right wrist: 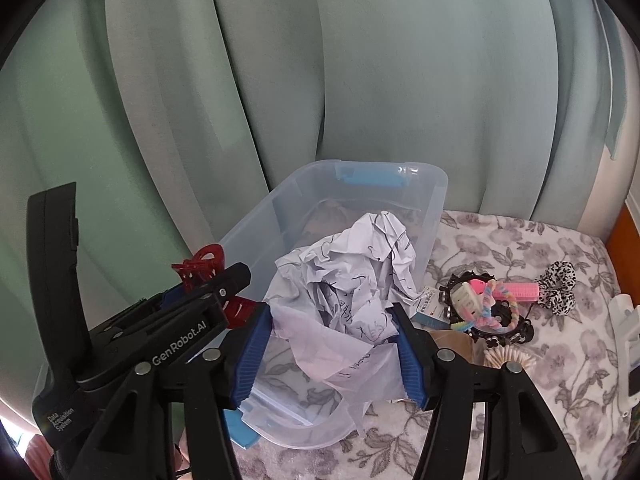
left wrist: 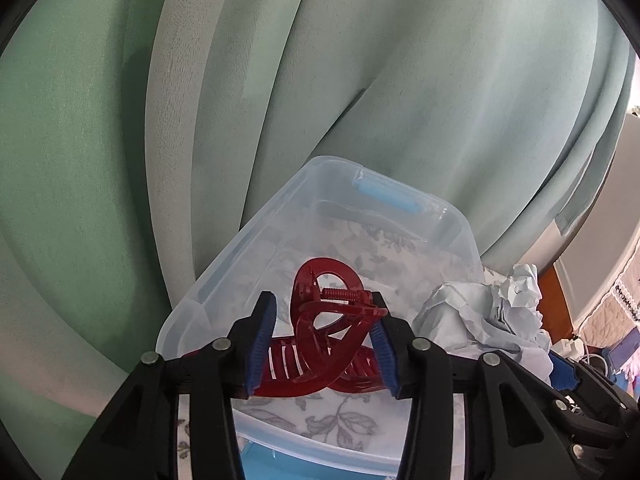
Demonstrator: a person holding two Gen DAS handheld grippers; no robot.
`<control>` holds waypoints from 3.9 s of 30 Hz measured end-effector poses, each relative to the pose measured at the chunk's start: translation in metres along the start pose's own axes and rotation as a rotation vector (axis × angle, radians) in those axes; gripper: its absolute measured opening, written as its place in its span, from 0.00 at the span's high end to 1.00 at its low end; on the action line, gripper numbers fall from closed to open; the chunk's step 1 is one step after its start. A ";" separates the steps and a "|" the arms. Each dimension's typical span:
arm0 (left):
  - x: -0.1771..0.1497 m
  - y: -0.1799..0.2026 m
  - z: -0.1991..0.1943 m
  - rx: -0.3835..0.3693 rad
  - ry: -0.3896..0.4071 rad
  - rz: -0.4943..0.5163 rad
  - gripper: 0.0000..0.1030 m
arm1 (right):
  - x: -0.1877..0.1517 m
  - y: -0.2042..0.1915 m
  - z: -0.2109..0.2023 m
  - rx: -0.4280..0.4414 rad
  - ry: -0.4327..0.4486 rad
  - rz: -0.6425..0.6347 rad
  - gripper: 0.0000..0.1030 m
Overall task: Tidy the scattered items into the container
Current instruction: 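Open the left tool to drop the clip while the right tool releases the paper into the bin, then withdraw both tools from the bin back toward the remaining items, then close the left tool on the brown tape roll while the right tool grasps the cotton-swab bag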
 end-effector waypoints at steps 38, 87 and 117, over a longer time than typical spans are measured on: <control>0.001 -0.003 -0.060 -0.007 0.023 -0.005 0.43 | -0.010 0.001 -0.034 0.021 0.034 0.019 0.31; -0.121 0.182 0.037 0.067 -0.302 0.210 0.44 | -0.110 0.252 -0.048 -0.114 -0.050 0.515 0.30; -0.066 0.166 0.092 0.043 -0.206 -0.031 0.68 | -0.103 0.234 0.062 -0.042 -0.191 0.412 0.30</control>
Point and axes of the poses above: each gripper's, at about its wrist camera, not at the fingertips, and z roughly the way its jaws point, y to its right, x to its top, the point moved 5 cm from there along z, roughly the way its jaws point, and after that the axes turned 4 degrees about z, right-handed, at the moved point
